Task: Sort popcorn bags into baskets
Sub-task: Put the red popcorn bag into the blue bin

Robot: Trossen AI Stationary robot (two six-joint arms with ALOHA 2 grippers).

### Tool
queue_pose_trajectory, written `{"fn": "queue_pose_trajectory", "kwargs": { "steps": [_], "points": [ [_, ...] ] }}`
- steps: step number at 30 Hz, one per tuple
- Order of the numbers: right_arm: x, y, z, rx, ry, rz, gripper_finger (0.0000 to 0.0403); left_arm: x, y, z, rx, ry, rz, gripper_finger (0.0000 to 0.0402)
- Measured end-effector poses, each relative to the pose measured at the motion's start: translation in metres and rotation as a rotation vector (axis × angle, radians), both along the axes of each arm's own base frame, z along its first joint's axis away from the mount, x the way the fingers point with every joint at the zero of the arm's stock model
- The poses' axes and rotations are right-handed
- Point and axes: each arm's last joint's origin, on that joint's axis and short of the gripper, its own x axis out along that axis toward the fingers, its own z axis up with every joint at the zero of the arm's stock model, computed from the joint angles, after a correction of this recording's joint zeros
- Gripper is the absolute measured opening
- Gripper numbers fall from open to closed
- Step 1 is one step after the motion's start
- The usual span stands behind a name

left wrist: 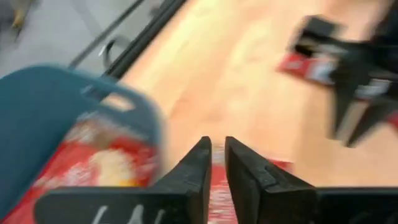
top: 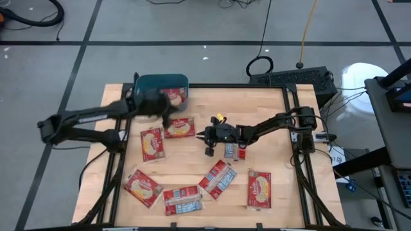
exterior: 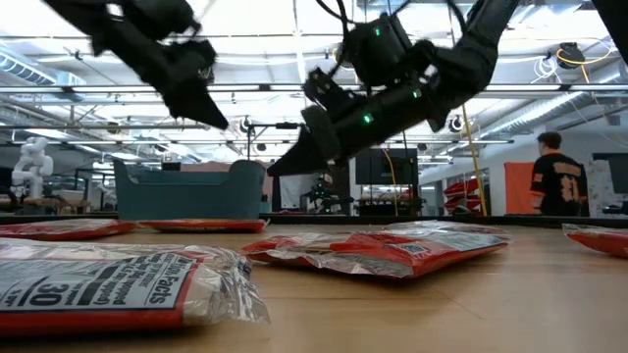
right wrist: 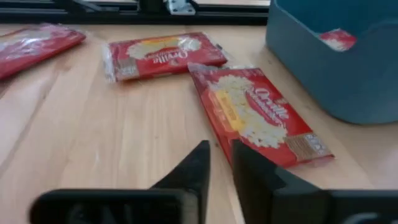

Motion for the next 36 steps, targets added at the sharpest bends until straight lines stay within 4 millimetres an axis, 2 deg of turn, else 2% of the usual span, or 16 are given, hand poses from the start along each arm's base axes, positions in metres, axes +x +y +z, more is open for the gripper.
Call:
{"fn": "queue_pose_trajectory", "kwargs": {
  "steps": [3, 7, 10, 12, 14, 18, 25, 31, 36],
  "points": [
    [0.010, 0.010, 0.010, -0.022, 0.029, -0.038, 0.0101, -0.011, -0.030, -0.012, 0.011, -0.081, -0.078, 0.0037],
    [0.023, 0.015, 0.020, -0.069, 0.117, -0.098, 0.0153, -0.025, -0.060, -0.030, -0.025, -0.158, -0.100, 0.0037],
    [0.023, 0.015, 0.014, -0.086, 0.186, -0.106, 0.0180, -0.031, -0.078, -0.043, -0.045, -0.186, -0.110, 0.0037],
    [0.027, 0.013, 0.010, -0.083, 0.172, -0.107, 0.0190, -0.033, -0.089, -0.050, -0.046, -0.188, -0.124, 0.0037],
    [0.027, 0.013, 0.007, -0.084, 0.184, -0.107, 0.0193, -0.033, -0.100, -0.053, -0.035, -0.177, -0.146, 0.0037],
    [0.032, 0.014, -0.014, -0.063, 0.209, -0.146, 0.0191, -0.035, -0.118, -0.055, 0.034, -0.175, -0.143, 0.0037],
    [0.046, 0.012, -0.041, -0.089, 0.263, -0.159, 0.0188, -0.035, -0.129, -0.056, 0.070, -0.173, -0.157, 0.0037],
    [0.046, 0.009, -0.044, -0.174, 0.280, -0.275, 0.0187, -0.036, -0.129, -0.058, 0.097, -0.154, -0.136, 0.0037],
    [0.047, -0.001, -0.042, -0.220, 0.289, -0.249, 0.0172, -0.036, -0.126, -0.058, 0.141, -0.149, -0.100, 0.0037]
  ]
}}
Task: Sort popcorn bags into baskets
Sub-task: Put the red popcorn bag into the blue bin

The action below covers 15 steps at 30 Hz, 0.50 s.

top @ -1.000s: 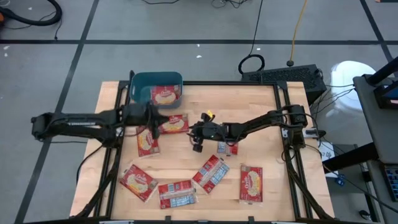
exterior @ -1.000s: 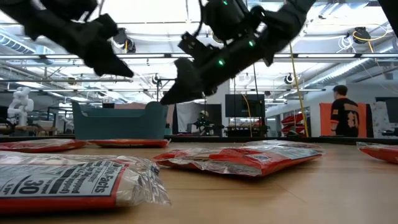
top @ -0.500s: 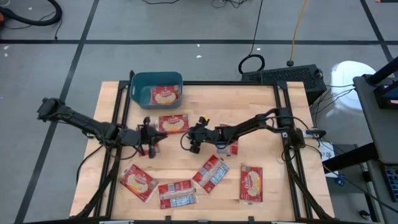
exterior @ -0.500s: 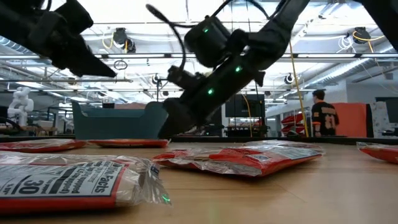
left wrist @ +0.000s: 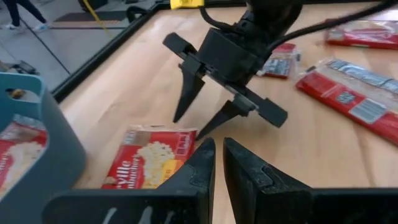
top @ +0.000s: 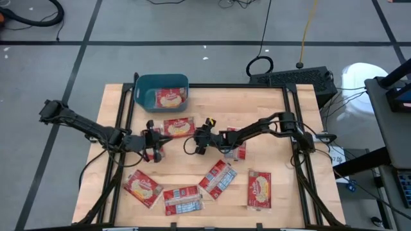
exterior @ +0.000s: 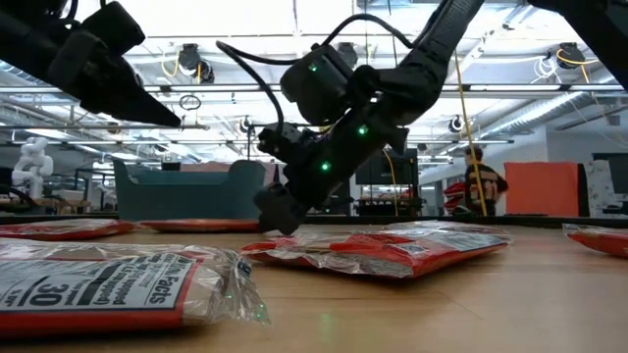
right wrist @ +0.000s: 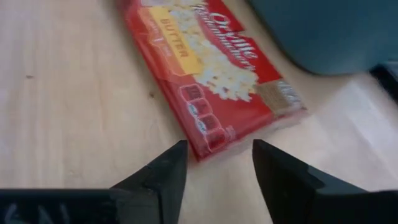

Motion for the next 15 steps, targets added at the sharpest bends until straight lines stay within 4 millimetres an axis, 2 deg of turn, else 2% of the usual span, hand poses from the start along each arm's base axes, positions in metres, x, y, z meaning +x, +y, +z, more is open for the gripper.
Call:
{"fn": "queue_pose_trajectory", "kwargs": {
  "steps": [4, 10, 12, 15],
  "points": [
    [0.001, -0.014, -0.002, 0.085, 0.001, 0.076, 0.0125, 0.001, 0.004, 0.000, 0.016, 0.003, 0.028, 0.0037],
    [0.001, -0.016, -0.002, 0.091, -0.008, 0.082, 0.0021, 0.001, 0.008, -0.001, 0.018, 0.018, 0.046, 0.0037],
    [0.002, -0.017, -0.001, 0.079, -0.021, 0.093, 0.0007, 0.000, 0.009, -0.002, 0.029, 0.034, 0.046, 0.0037],
    [0.004, -0.012, 0.007, 0.057, -0.047, 0.121, 0.0008, 0.000, 0.010, -0.004, 0.035, 0.058, 0.055, 0.0038]
  ]
}}
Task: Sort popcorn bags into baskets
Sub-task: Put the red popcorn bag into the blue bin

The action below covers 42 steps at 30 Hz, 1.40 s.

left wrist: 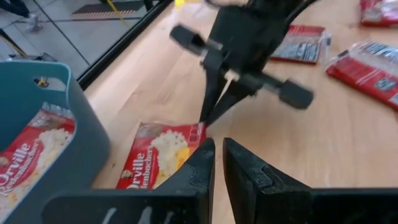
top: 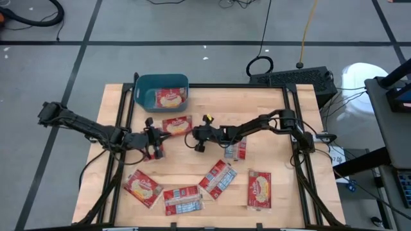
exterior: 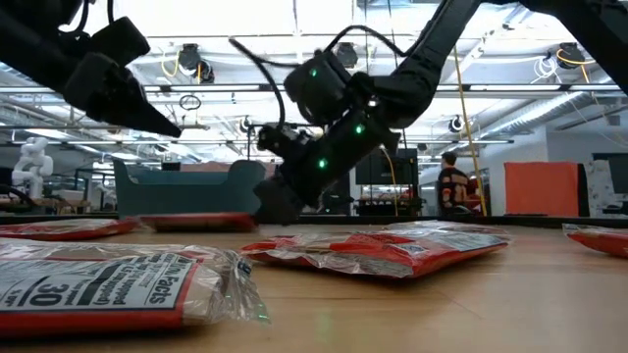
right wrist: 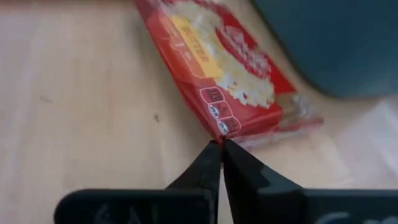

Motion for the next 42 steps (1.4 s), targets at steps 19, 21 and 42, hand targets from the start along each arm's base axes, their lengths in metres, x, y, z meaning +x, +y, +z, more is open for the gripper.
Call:
{"fn": "queue_pose_trajectory", "kwargs": {
  "steps": [19, 21, 42],
  "points": [
    [-0.002, 0.031, 0.049, -0.017, -0.114, 0.070, 0.0000, -0.016, -0.003, -0.040, 0.042, -0.092, -0.066, 0.0250],
    [-0.002, 0.032, 0.050, -0.016, -0.122, 0.072, 0.0000, -0.018, -0.002, -0.043, 0.058, -0.077, -0.066, 0.0271],
    [0.002, 0.038, 0.055, 0.202, -0.206, 0.210, 0.0000, -0.008, 0.013, -0.073, 0.340, 0.187, -0.054, 0.0027]
  ]
}}
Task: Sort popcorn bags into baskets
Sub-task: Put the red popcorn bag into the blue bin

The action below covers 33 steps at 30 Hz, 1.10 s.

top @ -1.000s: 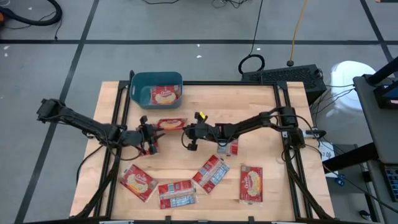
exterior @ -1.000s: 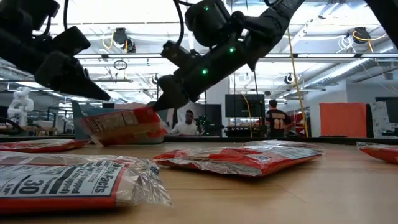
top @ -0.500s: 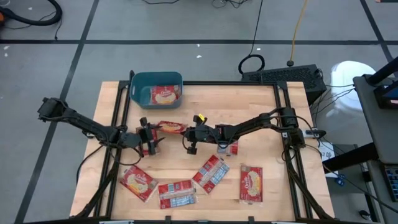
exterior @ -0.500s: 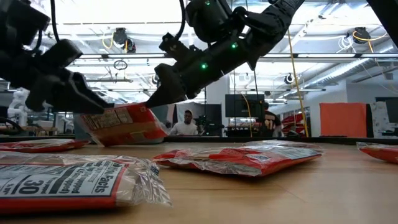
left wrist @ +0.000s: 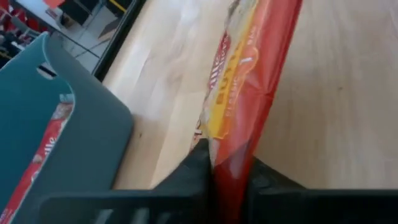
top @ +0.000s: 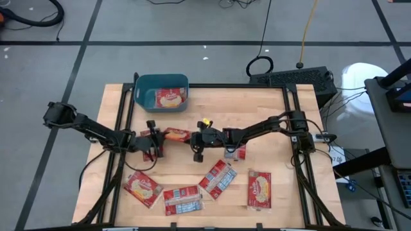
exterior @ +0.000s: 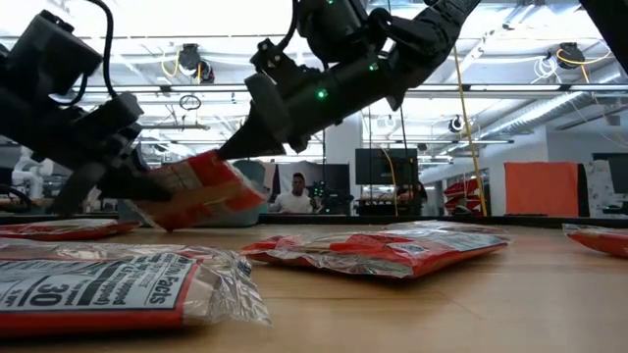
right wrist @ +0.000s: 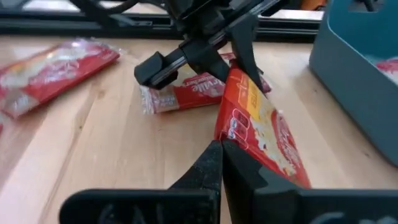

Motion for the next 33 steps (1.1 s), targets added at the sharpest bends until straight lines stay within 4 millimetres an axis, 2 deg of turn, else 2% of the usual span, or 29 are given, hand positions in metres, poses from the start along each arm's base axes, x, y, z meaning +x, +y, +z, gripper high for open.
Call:
{"fn": "queue_pose_trajectory", "kwargs": {
  "steps": [3, 6, 13, 17, 21, 24, 27, 31, 33],
  "points": [
    [-0.003, -0.002, 0.011, 0.084, -0.014, -0.043, 0.0006, 0.002, 0.001, 0.003, 0.009, -0.034, 0.008, 0.0023],
    [-0.012, -0.002, 0.037, 0.136, -0.030, -0.069, 0.0033, 0.008, 0.000, 0.013, 0.090, -0.059, 0.001, 0.0036],
    [-0.051, -0.007, 0.105, 0.192, -0.048, -0.270, 0.0140, 0.031, -0.006, 0.053, 0.407, -0.105, -0.089, 0.0018],
    [-0.073, -0.015, 0.129, 0.194, -0.123, -0.386, 0.0193, 0.041, -0.005, 0.076, 0.563, -0.075, -0.012, 0.0019],
    [-0.093, -0.024, 0.129, 0.281, -0.289, -0.460, 0.0235, 0.049, -0.001, 0.098, 0.730, 0.033, 0.094, 0.0033],
    [-0.104, -0.031, 0.115, 0.383, -0.508, -0.460, 0.0261, 0.055, 0.007, 0.119, 0.809, 0.075, 0.191, 0.0030],
    [-0.115, -0.045, 0.103, 0.448, -0.640, -0.437, 0.0282, 0.059, 0.013, 0.134, 0.849, 0.062, 0.218, 0.0020],
    [-0.117, -0.070, 0.104, 0.451, -0.595, -0.383, 0.0293, 0.061, 0.019, 0.141, 0.900, 0.086, 0.212, 0.0018],
    [-0.116, -0.087, 0.120, 0.452, -0.513, -0.313, 0.0294, 0.062, 0.021, 0.143, 0.923, 0.108, 0.216, 0.0025]
  ]
}}
